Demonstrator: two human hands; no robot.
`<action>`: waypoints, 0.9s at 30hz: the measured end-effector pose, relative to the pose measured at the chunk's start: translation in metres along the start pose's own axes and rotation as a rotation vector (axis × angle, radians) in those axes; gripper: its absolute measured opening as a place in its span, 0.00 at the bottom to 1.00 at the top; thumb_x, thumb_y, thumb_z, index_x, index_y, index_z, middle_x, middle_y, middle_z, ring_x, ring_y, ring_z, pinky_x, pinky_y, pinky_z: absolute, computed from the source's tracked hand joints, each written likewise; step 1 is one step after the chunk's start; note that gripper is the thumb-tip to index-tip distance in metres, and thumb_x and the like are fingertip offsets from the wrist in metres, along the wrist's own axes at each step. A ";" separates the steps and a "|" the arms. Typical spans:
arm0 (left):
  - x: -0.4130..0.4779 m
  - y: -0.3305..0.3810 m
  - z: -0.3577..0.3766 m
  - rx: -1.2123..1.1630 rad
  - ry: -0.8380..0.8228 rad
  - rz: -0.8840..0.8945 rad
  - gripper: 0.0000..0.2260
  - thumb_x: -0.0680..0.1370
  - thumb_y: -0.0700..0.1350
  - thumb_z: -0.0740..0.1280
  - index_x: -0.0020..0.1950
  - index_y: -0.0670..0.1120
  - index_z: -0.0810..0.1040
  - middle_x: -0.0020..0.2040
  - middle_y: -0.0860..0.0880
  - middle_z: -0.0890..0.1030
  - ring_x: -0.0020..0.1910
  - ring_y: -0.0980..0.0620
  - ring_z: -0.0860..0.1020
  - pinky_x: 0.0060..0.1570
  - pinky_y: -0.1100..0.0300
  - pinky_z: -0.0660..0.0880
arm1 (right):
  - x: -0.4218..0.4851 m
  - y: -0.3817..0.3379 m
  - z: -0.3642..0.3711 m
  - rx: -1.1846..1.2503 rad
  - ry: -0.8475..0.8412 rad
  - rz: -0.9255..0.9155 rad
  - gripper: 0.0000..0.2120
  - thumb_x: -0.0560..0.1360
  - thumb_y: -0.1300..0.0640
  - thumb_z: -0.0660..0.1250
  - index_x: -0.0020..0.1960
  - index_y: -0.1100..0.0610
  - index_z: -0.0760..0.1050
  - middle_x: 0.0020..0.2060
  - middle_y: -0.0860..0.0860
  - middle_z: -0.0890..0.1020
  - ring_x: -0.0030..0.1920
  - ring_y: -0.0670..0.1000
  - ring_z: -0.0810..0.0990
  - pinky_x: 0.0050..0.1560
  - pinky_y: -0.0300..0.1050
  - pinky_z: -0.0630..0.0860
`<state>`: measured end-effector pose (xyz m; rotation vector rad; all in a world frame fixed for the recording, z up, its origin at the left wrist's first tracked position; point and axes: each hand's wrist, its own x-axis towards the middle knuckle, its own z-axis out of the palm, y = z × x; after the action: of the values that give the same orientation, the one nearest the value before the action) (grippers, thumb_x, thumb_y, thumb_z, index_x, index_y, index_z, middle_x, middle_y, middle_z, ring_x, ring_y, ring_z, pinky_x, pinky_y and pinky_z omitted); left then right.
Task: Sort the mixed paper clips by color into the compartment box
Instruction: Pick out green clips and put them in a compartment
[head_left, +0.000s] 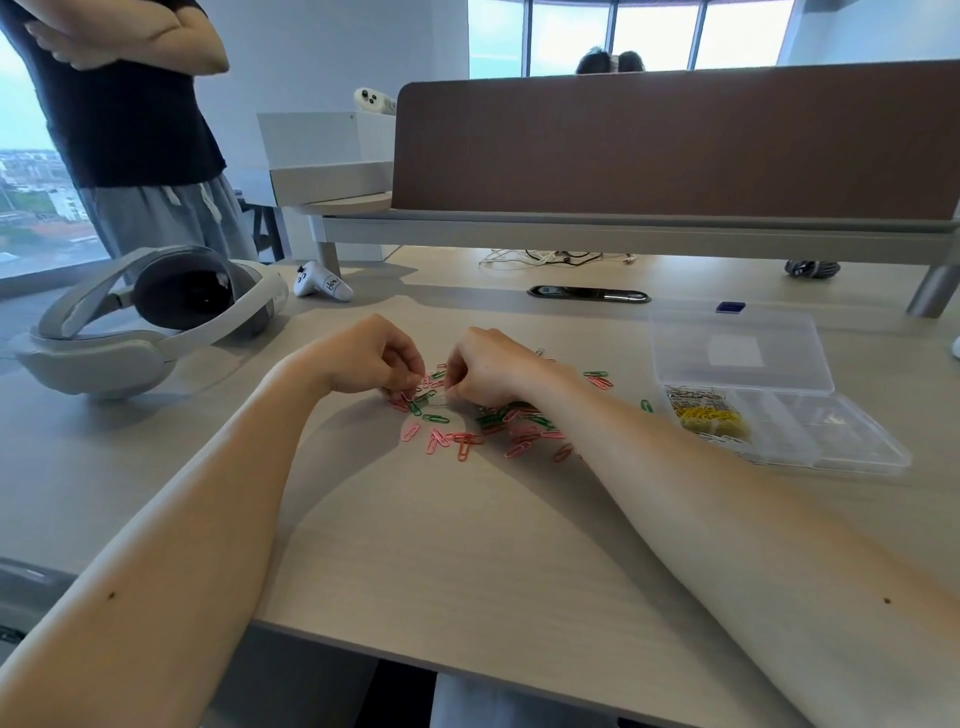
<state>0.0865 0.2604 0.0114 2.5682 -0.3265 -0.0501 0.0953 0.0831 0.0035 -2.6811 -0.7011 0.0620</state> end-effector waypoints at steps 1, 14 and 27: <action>0.000 0.000 0.000 -0.031 0.003 0.002 0.05 0.74 0.37 0.72 0.46 0.45 0.83 0.40 0.48 0.85 0.37 0.54 0.82 0.39 0.68 0.77 | -0.001 0.001 -0.001 0.003 0.012 -0.001 0.03 0.72 0.59 0.71 0.46 0.56 0.83 0.40 0.50 0.81 0.43 0.49 0.78 0.40 0.41 0.72; 0.001 0.044 0.021 -0.170 0.010 0.210 0.08 0.71 0.39 0.75 0.49 0.41 0.84 0.39 0.45 0.85 0.36 0.49 0.83 0.41 0.62 0.81 | -0.034 0.025 -0.033 0.181 0.081 0.031 0.04 0.71 0.60 0.73 0.38 0.54 0.81 0.32 0.49 0.83 0.34 0.46 0.81 0.37 0.41 0.77; 0.028 0.150 0.072 -0.129 -0.022 0.468 0.04 0.72 0.41 0.73 0.47 0.45 0.85 0.38 0.50 0.85 0.33 0.56 0.82 0.38 0.65 0.79 | -0.110 0.114 -0.088 0.255 0.196 0.216 0.05 0.76 0.60 0.69 0.42 0.56 0.80 0.35 0.50 0.82 0.34 0.46 0.78 0.34 0.39 0.73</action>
<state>0.0737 0.0934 0.0296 2.3049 -0.8914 0.0709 0.0635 -0.0916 0.0388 -2.4631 -0.3188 -0.0516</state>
